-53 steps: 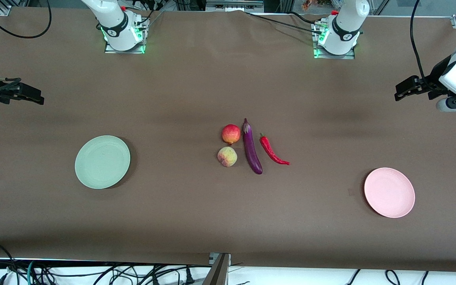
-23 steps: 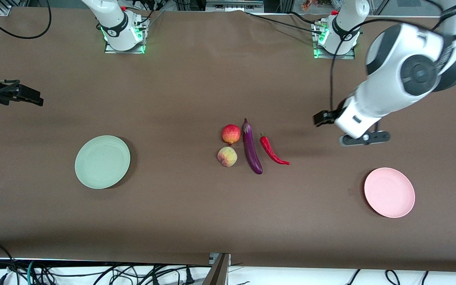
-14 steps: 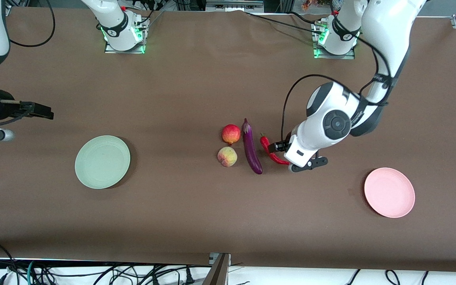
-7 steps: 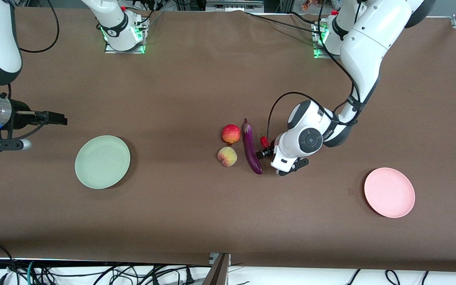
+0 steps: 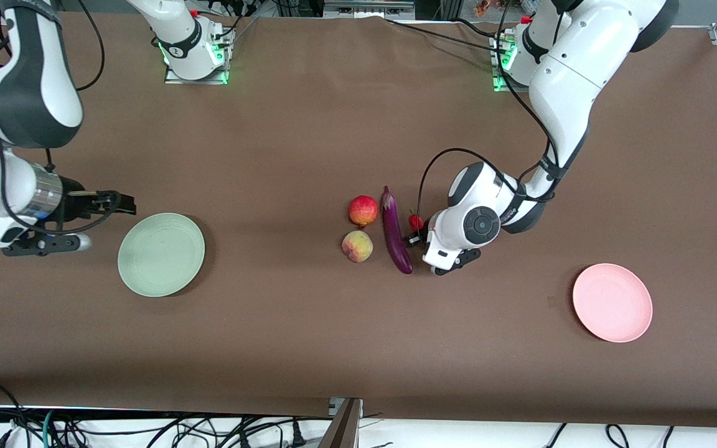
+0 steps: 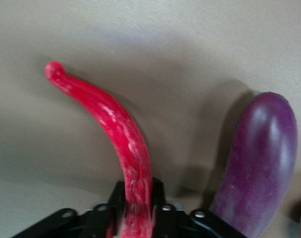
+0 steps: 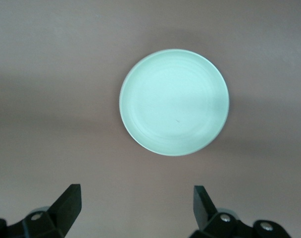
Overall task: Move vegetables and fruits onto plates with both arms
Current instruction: 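Carry the chili to the pink plate while the right gripper reaches the fruit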
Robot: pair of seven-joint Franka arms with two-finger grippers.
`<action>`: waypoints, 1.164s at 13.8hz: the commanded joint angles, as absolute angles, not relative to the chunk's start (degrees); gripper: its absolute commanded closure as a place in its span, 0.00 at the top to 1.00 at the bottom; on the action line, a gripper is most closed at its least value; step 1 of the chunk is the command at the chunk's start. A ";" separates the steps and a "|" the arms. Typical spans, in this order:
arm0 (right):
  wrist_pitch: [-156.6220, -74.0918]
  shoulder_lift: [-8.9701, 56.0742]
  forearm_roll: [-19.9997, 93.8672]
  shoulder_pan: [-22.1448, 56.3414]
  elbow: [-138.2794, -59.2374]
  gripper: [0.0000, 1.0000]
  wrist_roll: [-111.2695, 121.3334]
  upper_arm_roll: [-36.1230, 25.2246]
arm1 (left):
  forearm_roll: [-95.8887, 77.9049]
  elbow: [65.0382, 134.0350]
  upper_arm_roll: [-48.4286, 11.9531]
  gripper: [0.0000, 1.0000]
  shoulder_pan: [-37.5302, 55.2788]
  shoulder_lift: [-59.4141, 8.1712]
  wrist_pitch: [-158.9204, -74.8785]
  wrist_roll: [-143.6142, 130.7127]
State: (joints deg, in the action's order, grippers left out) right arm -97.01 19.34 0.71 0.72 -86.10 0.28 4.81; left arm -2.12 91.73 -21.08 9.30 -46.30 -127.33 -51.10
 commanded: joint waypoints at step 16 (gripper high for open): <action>-127.07 35.06 5.62 31.45 -84.99 1.00 -49.03 4.66 | 5.45 75.94 -11.97 0.00 -15.47 -41.65 -99.46 -3.38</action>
